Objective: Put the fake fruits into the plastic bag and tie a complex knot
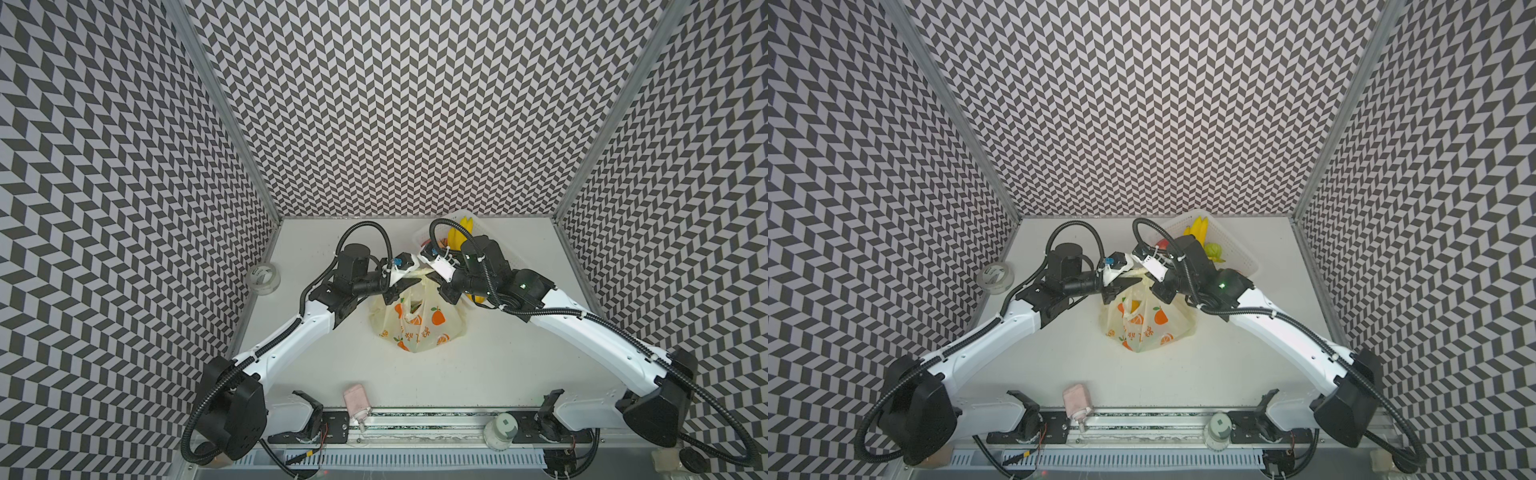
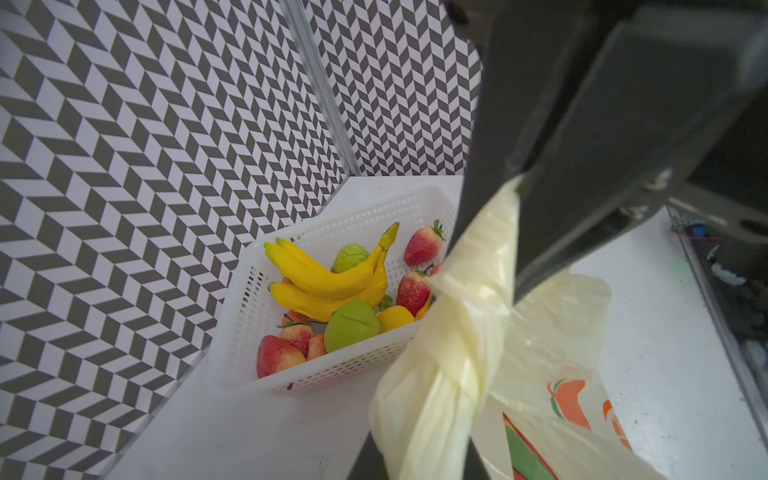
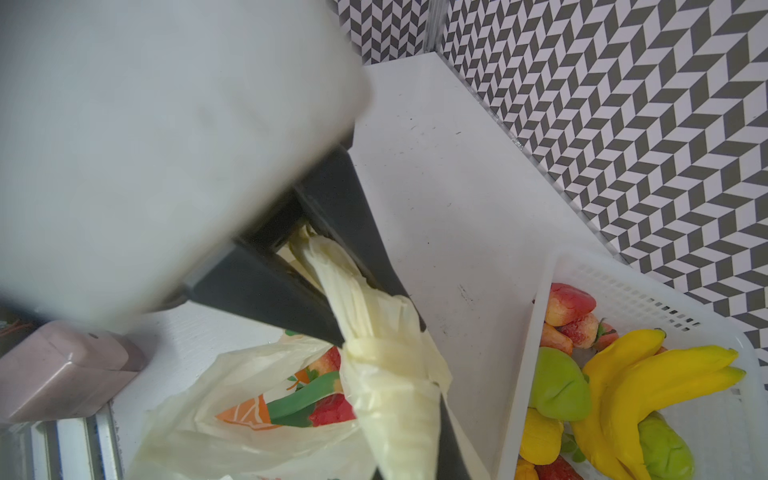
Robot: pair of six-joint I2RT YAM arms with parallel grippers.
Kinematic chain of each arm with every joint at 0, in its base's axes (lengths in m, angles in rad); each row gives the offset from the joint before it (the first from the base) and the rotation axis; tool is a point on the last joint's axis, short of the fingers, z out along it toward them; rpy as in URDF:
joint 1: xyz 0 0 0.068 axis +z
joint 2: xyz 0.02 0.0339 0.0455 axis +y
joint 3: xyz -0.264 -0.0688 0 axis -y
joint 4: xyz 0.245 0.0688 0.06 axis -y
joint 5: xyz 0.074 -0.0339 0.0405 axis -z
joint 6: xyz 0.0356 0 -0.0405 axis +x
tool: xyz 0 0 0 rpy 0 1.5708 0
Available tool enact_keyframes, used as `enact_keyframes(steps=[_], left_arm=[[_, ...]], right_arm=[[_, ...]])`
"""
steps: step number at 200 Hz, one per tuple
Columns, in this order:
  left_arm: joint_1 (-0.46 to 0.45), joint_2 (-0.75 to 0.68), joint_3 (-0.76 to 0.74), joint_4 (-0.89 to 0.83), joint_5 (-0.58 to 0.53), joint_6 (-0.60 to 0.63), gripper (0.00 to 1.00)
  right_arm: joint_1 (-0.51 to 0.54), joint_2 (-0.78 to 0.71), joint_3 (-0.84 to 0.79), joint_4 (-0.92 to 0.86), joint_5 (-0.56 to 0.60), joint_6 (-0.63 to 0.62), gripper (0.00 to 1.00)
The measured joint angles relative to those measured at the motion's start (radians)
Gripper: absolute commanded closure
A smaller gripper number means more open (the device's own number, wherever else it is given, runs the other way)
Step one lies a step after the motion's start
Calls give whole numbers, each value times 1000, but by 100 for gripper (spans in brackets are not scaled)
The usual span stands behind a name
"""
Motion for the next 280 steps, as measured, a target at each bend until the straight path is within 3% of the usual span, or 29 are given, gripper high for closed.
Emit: enact_keyframes(steps=[14, 67, 78, 102, 137, 219, 280], left_arm=[[7, -25, -2, 3, -1, -18, 52], [43, -82, -44, -3, -51, -80, 49], [45, -77, -50, -15, -70, -88, 54], [45, -77, -64, -32, -90, -113, 77], [45, -98, -86, -34, -95, -141, 100], [45, -126, -114, -23, -53, -240, 100], [45, -126, -137, 37, 5, -295, 100]], right_arm=[[0, 0, -3, 5, 3, 1, 100], [0, -9, -39, 60, 10, 16, 100], [0, -11, -47, 74, 17, 21, 100], [0, -13, -62, 96, 39, 32, 100], [0, -13, -96, 143, 65, 54, 100], [2, -19, -223, 367, 35, 189, 100], [15, -18, -353, 638, 30, 329, 100]])
